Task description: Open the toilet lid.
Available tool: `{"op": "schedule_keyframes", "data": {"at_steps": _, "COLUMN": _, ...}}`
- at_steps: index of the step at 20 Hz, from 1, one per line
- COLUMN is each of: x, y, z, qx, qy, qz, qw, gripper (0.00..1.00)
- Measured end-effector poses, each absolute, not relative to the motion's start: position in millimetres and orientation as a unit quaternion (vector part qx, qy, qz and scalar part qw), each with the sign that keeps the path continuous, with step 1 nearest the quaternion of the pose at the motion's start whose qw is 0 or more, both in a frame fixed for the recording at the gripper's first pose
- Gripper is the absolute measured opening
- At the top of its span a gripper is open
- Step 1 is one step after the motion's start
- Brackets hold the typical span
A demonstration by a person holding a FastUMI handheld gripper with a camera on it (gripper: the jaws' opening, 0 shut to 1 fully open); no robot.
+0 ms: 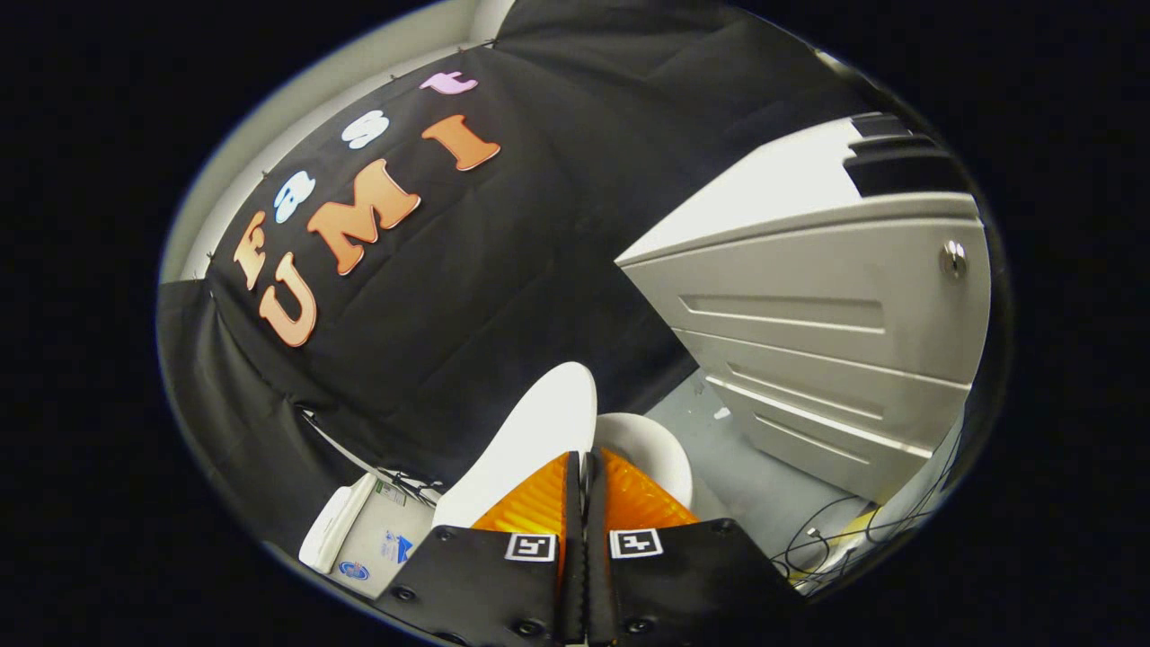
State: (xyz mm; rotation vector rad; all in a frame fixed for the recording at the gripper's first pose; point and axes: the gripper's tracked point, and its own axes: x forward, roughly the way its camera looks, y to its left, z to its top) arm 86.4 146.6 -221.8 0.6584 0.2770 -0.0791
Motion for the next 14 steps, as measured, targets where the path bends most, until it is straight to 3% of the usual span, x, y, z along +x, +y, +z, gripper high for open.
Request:
{"op": "schedule_keyframes", "data": {"at_steps": 6, "x": 92, "y": 170, "z": -176, "qx": 0.288, "qy": 0.127, "qz": -0.028, "qw": 0.949, "gripper": 0.08}}
{"op": "schedule_keyframes", "data": {"at_steps": 14, "x": 101, "y": 250, "z": -76, "qx": 0.221, "qy": 0.078, "qz": 0.036, "qw": 0.971, "gripper": 0.08}}
